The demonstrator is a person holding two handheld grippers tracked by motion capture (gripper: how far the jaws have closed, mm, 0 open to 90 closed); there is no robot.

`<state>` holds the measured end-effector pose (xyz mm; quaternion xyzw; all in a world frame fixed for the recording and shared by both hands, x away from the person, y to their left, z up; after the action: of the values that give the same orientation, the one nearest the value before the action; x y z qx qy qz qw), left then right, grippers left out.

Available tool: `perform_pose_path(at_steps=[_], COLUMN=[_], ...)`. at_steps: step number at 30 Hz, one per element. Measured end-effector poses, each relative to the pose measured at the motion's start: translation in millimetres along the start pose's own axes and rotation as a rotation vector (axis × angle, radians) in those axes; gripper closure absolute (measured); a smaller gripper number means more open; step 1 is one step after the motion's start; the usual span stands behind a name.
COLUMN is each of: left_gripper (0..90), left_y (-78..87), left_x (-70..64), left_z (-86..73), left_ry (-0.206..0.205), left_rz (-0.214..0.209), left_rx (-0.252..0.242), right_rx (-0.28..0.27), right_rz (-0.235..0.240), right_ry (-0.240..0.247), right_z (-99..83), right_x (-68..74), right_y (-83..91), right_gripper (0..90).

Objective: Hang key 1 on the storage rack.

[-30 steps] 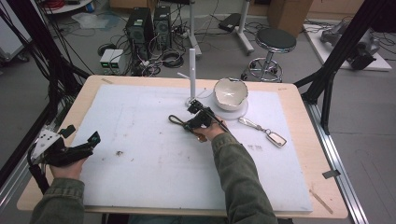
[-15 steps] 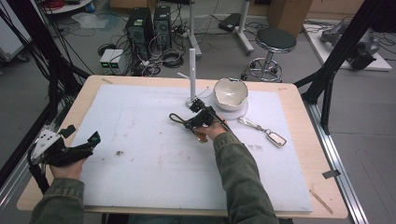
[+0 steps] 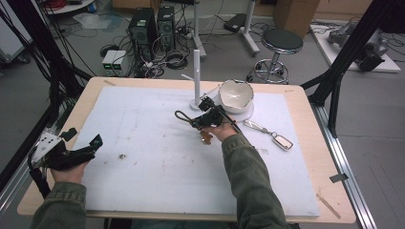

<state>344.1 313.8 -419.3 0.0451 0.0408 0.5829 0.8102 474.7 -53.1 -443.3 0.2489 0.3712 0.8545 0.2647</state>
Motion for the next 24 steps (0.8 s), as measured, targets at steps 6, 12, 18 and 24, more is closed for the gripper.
perform_pose_path(at_steps=[6,12,18,24], left_gripper=[1.7,1.7,1.7,1.7], left_y=[0.0,0.0,-0.4,-0.6], left_x=[0.1,0.2,-0.2,-0.4], left_z=[-0.1,-0.3,-0.5,-0.6], left_ry=[0.000,0.000,0.003,0.003], left_rz=[0.000,0.000,-0.002,-0.002], left_rx=[0.000,0.002,0.003,0.003], right_rx=[-0.022,-0.040,-0.056,-0.088], right_rz=[0.010,0.015,0.013,0.009], right_ry=[0.001,0.008,-0.001,0.006], right_z=[2.7,5.3,6.6,10.3], right_x=[3.5,6.2,7.5,6.4], right_y=[7.2,14.3,22.1,33.4], right_gripper=[76.4,76.4,76.4,76.4])
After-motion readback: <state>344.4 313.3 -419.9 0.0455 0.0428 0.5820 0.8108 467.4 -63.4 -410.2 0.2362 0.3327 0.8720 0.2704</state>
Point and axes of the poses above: each handheld gripper's, and its own axes: y roughly backward along the jaws, z roughly out of its top, x roughly to its left, the point moved 7 cm from there along -y, roughly forward along the jaws, and after that the axes turned 6 degrees about -y, right-handed, at the moved point
